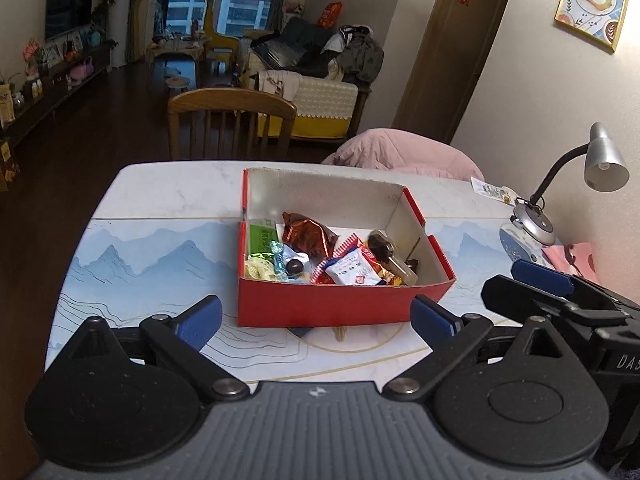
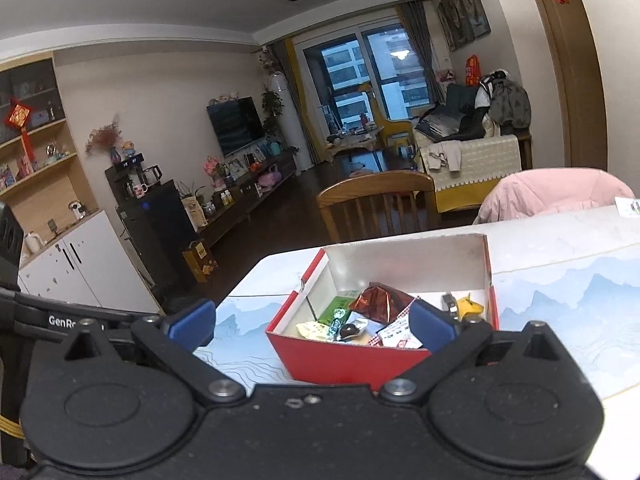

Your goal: Organize snacks

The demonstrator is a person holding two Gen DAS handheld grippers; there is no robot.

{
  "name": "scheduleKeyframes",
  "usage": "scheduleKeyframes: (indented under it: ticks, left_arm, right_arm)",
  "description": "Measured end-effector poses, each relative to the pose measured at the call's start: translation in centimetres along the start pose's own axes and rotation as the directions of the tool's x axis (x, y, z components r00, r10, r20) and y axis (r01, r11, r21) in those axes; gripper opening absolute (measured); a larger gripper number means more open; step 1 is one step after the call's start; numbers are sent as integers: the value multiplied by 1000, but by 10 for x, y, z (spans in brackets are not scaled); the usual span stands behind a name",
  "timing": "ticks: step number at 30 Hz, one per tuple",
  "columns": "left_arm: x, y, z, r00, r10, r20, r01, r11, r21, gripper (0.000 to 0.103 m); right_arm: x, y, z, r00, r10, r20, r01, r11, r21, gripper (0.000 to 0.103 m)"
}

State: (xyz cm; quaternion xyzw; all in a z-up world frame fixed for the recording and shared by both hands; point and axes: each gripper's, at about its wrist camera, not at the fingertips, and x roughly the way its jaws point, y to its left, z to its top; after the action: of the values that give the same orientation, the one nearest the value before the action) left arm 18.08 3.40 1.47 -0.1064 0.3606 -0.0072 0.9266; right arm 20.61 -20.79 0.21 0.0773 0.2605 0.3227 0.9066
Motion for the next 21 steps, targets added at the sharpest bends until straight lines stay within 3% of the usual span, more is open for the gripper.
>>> scheduleKeyframes:
  ticks: [4, 21]
  left_arm:
    - [-3, -2, -4, 1000, 9, 11, -9, 1000, 12, 101]
    - [-10, -8, -10, 1000, 8, 30, -8, 1000, -21, 101]
  right_arm:
    - [-1, 0, -1, 999, -27, -20, 28, 999, 28, 103]
    - [-11, 22, -12, 990, -137, 26, 139, 986, -97, 103]
